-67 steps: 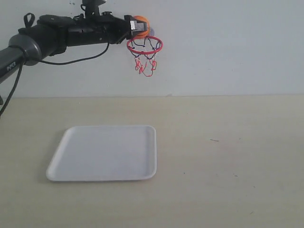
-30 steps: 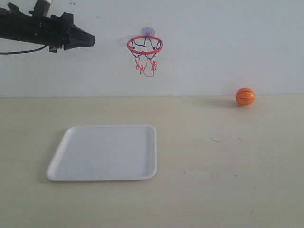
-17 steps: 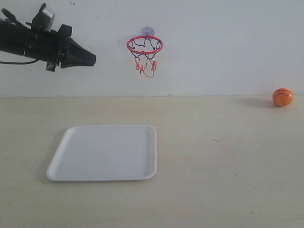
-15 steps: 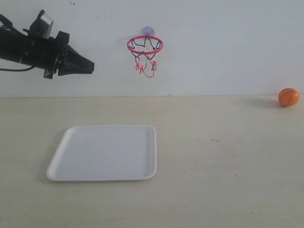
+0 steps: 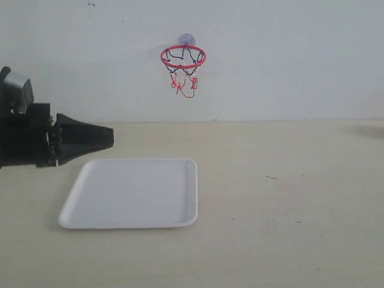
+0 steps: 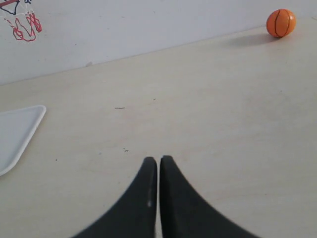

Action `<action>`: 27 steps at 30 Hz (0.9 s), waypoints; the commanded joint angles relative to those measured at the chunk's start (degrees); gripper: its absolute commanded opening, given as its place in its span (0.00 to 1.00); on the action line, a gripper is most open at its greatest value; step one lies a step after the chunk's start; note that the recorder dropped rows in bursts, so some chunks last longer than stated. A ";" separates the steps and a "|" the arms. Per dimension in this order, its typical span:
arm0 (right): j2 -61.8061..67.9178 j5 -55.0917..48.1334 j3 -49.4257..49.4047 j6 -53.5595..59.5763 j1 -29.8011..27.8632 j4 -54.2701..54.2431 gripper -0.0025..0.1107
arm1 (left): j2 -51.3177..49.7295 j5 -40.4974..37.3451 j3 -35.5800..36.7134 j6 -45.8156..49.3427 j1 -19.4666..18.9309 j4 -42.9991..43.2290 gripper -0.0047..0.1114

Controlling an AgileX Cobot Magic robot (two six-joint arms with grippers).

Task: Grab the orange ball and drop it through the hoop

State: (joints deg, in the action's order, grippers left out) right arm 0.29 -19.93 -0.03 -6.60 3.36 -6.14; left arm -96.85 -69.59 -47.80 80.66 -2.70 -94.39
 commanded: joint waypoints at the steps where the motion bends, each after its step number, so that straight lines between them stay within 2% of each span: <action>1: -0.29 0.00 0.03 0.16 -0.45 0.50 0.03 | 7.72 -0.37 11.29 6.96 -0.03 -4.79 0.08; 8: -0.29 0.00 0.03 0.16 -0.45 0.50 0.03 | 20.28 -0.37 25.29 10.69 -0.03 -5.56 0.08; 18: -0.29 0.00 0.03 0.16 -0.45 0.50 0.03 | 37.09 -0.37 39.34 15.14 -0.03 -5.56 0.08; 27: -0.29 0.00 0.03 0.16 -0.45 0.50 0.03 | 42.36 -0.37 42.42 15.33 -0.03 -5.56 0.08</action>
State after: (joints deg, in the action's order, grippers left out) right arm 0.29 -20.15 -0.03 -6.60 3.36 -6.14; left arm -55.13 -69.59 -5.64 95.52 -2.70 -99.10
